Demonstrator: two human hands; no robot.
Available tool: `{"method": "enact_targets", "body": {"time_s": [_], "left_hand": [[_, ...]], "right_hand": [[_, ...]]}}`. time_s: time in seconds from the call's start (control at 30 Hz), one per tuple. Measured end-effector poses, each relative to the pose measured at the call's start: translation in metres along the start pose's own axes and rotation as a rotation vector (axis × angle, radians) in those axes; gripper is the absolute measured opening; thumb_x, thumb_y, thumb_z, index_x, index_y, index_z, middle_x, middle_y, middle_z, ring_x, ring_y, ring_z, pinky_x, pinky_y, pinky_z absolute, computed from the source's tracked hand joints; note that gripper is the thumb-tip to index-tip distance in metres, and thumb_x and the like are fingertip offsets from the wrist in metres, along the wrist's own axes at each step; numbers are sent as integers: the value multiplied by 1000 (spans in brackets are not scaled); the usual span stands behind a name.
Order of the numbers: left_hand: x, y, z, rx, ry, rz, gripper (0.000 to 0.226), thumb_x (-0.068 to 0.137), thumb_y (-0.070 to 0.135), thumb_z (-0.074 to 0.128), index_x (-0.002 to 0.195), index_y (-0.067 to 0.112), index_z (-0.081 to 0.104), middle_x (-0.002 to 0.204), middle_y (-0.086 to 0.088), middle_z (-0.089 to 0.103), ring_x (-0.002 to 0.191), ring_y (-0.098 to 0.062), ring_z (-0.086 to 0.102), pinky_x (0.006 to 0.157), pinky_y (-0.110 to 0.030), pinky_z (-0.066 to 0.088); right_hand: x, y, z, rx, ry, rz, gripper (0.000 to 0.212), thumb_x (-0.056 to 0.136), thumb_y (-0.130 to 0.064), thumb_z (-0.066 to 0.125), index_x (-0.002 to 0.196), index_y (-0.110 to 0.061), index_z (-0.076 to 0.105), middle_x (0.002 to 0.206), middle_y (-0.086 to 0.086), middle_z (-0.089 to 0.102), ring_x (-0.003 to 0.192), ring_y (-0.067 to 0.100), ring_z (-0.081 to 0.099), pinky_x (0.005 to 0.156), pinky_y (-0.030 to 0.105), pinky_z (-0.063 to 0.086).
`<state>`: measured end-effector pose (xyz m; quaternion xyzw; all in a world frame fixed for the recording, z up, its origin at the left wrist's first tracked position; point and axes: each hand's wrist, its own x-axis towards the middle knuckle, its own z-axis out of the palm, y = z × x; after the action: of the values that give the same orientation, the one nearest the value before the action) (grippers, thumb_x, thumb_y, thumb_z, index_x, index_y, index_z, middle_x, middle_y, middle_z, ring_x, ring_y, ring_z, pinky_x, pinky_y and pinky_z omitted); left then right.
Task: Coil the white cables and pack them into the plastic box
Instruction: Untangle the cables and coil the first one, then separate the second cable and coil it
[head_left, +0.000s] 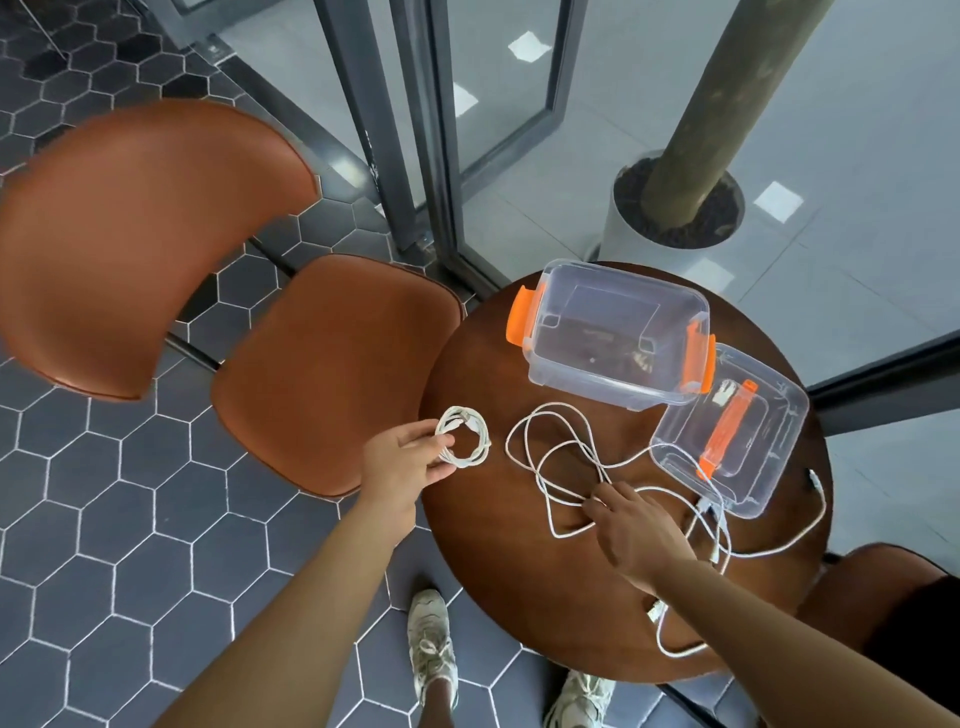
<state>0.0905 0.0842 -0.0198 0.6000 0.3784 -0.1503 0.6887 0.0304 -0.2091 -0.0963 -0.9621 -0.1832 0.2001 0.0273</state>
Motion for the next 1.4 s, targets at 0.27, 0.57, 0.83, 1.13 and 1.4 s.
{"method": "enact_targets", "body": {"time_s": [0.27, 0.57, 0.83, 1.13, 1.4], "left_hand": [[39, -7, 18, -59, 88, -63, 23, 84, -12, 67, 105, -2, 71, 98, -18, 73, 92, -30, 72, 67, -31, 61], [94, -4, 57, 134, 96, 15, 28, 86, -7, 69, 111, 4, 71, 100, -13, 72, 91, -25, 71, 79, -39, 63], [111, -20, 51, 469, 189, 157, 30, 83, 1, 64, 67, 27, 67, 77, -4, 65, 81, -36, 69, 80, -51, 60], [82, -8, 61, 882, 152, 328, 43, 90, 12, 60, 132, 16, 59, 128, -11, 53, 109, -29, 61, 97, -36, 49], [35, -29, 84, 1044, -40, 489, 42, 93, 16, 61, 134, 19, 58, 135, -9, 54, 119, -25, 57, 95, -32, 47]], "right_hand": [[7, 3, -5, 29, -40, 138, 13, 83, -21, 61, 95, -25, 67, 105, -5, 60, 101, 22, 59, 73, 36, 54], [15, 6, 2, 50, 6, 161, 8, 82, -23, 67, 90, -25, 69, 101, -4, 61, 96, 21, 60, 67, 33, 55], [18, 8, 0, 67, 14, 144, 14, 72, -23, 79, 84, -24, 71, 95, -3, 65, 89, 22, 64, 61, 34, 56], [21, 1, -18, 77, -62, 141, 22, 94, -26, 54, 113, -24, 65, 120, -2, 55, 115, 23, 51, 89, 36, 49], [19, 1, -22, 87, -84, 146, 26, 93, -22, 52, 116, -23, 64, 122, 0, 54, 118, 25, 48, 93, 39, 49]]}}
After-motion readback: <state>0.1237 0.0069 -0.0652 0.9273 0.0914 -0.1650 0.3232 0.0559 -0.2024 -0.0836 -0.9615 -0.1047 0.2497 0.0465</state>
